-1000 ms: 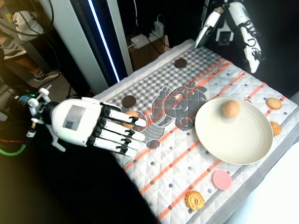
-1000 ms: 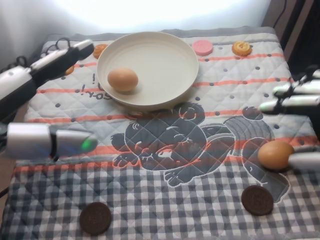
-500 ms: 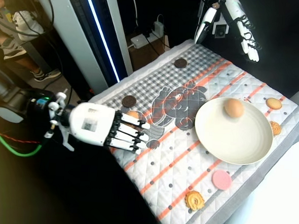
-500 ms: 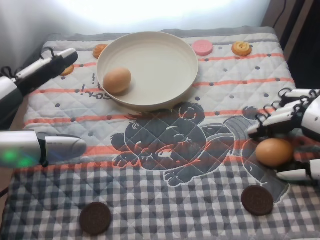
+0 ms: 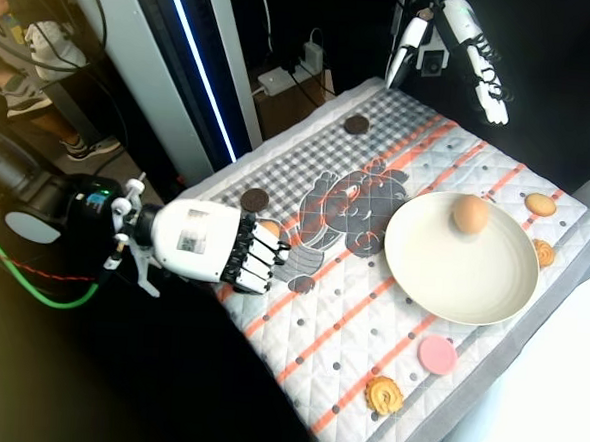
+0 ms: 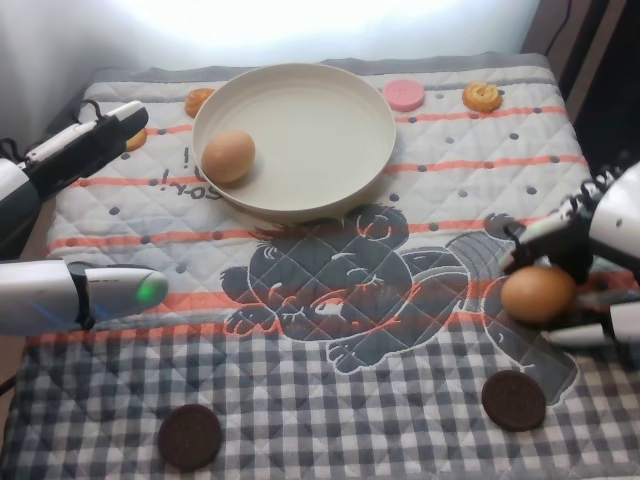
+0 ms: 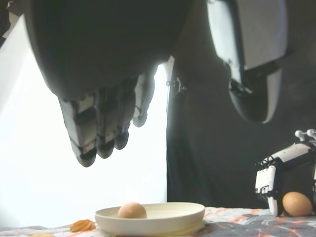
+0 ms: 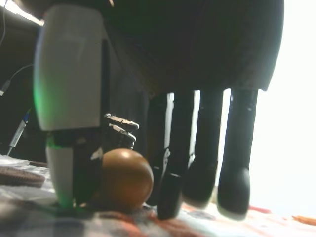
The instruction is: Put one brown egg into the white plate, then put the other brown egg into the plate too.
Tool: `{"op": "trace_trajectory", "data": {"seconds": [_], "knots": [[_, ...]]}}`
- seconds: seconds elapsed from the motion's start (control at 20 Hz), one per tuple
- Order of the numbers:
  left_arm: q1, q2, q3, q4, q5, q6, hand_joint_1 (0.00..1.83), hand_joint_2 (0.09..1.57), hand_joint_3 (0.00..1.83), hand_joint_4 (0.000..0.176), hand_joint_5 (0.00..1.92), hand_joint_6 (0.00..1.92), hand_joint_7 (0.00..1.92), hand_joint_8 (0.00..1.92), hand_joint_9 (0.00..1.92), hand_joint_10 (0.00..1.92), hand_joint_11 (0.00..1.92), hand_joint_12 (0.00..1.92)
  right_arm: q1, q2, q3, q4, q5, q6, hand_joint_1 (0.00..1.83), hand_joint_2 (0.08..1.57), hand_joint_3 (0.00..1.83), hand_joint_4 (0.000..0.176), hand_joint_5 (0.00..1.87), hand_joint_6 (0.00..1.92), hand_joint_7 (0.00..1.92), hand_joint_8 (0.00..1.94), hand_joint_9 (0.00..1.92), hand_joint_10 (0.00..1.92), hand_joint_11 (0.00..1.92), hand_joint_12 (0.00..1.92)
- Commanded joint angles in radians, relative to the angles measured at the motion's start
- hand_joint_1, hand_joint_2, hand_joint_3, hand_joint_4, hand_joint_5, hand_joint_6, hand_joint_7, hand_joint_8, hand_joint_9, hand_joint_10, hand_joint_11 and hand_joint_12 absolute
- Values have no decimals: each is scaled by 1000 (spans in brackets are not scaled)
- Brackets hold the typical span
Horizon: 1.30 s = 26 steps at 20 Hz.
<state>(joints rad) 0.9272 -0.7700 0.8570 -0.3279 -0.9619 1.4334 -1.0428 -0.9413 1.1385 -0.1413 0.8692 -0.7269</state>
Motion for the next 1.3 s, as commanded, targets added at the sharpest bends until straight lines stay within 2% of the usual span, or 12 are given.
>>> {"op": "trace_trajectory", "data": {"seconds": [0.0,0.4,0.55,0.6,0.75,0.85,0.9,0.95,1.0,1.1,1.15,1.25], "knots": [[-1,2,1,0,-127,-8,693,909,0,176,0,0,130,7,117,12,0,225,24,5,10,28,119,3,1248,1130,2,0,959,812,968,1242,922,1178,824,1489],[4,-10,5,-13,-121,-8,733,879,0,176,4,1,126,0,125,0,0,250,276,-136,201,28,20,3,1208,1050,0,0,1143,659,1059,997,1073,1263,1023,1522],[4,-17,10,-13,-114,-8,696,898,3,176,45,5,148,3,130,1,0,174,372,-239,305,19,-71,3,1259,1077,2,0,1128,529,1030,1160,1028,1362,1002,1596],[4,-21,14,-13,-111,-8,638,929,7,176,56,3,144,1,133,1,0,109,410,-288,358,16,-119,3,1286,1048,0,0,1206,397,1110,1019,1001,1276,927,1613],[-3,-32,22,-13,-105,-8,638,936,3,176,64,2,139,4,132,1,0,57,471,-389,458,15,-214,3,1252,1046,0,13,1089,789,1193,675,1067,721,863,1192],[-11,-41,28,-9,-96,-9,643,934,1,176,58,0,138,2,124,0,0,39,491,-432,497,15,-252,3,1276,1053,2,0,1161,505,1107,992,1033,1079,888,1547],[-15,-46,32,-8,-93,-9,643,934,1,176,58,0,138,2,124,0,0,39,499,-450,513,15,-265,3,1276,1053,2,0,1161,505,1107,992,1033,1079,888,1547],[-18,-50,35,-6,-90,-9,650,932,0,176,63,1,138,2,118,0,0,13,506,-463,522,15,-273,3,1199,1059,0,0,1127,673,937,1284,947,1602,920,1869],[-21,-53,38,-4,-88,-10,660,932,0,176,62,1,138,2,114,0,0,12,513,-481,533,15,-283,3,1158,1069,1,0,1085,785,879,1393,915,1727,930,1911],[-24,-57,42,-1,-87,-20,683,930,0,176,68,3,137,1,105,0,0,0,519,-504,541,15,-290,3,1071,1086,2,66,1030,893,780,1376,880,1693,896,1921],[-25,-59,46,1,-86,-31,682,928,0,176,67,2,138,1,110,2,1,0,519,-511,541,12,-290,3,958,1025,0,0,891,402,732,1138,833,1475,846,1801],[-25,-65,54,4,-83,-49,671,930,0,176,62,0,145,3,118,5,11,5,521,-517,534,3,-290,3,869,999,0,2,817,61,731,666,746,998,627,1484]]}}
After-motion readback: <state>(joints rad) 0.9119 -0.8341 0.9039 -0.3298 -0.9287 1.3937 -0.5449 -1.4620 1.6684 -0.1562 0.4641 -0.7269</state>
